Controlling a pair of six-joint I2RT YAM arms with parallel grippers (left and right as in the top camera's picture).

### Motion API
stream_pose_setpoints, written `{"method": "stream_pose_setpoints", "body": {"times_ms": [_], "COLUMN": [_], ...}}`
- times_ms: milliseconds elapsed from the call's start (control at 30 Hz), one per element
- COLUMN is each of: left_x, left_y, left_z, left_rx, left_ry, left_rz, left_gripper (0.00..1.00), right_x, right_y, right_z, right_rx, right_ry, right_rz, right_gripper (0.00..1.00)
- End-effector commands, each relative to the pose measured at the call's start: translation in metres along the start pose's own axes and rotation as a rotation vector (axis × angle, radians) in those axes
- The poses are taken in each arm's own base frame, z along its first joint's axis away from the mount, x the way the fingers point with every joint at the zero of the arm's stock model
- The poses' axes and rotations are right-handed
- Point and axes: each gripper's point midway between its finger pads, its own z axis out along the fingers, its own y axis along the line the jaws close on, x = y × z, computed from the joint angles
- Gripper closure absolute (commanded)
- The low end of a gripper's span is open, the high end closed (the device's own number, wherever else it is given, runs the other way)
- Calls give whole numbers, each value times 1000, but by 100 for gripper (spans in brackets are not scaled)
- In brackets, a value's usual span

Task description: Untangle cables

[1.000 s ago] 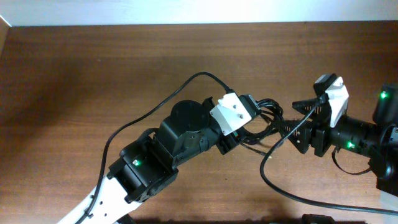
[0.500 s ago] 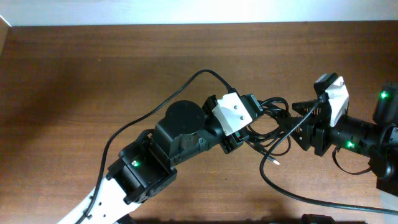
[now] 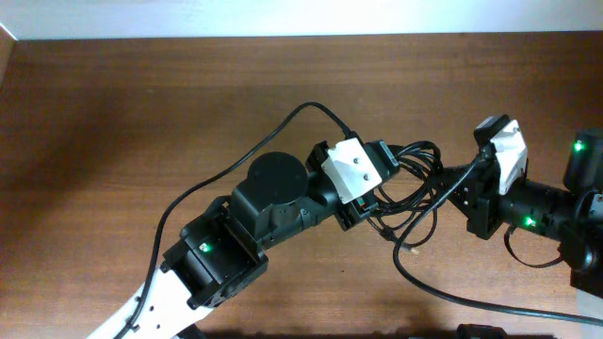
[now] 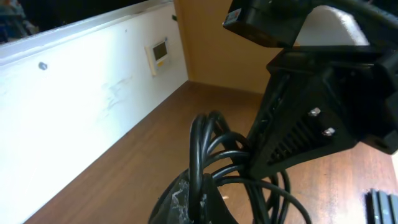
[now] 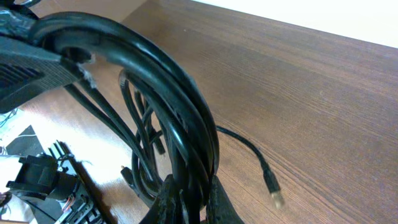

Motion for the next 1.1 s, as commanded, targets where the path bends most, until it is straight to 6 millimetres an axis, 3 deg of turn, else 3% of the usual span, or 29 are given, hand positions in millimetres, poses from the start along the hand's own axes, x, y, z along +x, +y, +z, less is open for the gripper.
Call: {"method": "stream_pose_setpoints", "body": {"times_ms": [0,300,500,800,1067], "left_x": [-3,35,52,74,100], "left_y": [12,50,60,63,78], "left_z": [-11,-22,-29,-38,-58], "left_rx": [-77,-319,-393,-440,-578], "left_ry": [6,168,230,322,428], "left_rz": [6,-49,-106,-134,-180], "left_gripper": [100,100,100,100,100], "right_x": [-5,-28,-43,-65,-86], "right_y": [14,56,71,16,9], "right_z": [-6,-37,-58,-82,-112], "right_rx": [-36,-77,-32,308,414], "right_ry": [-32,-174,-279,-400,-568], "right_rz": [-22,-171,-214,71,168], "right_gripper": [96,96,96,96,96]}}
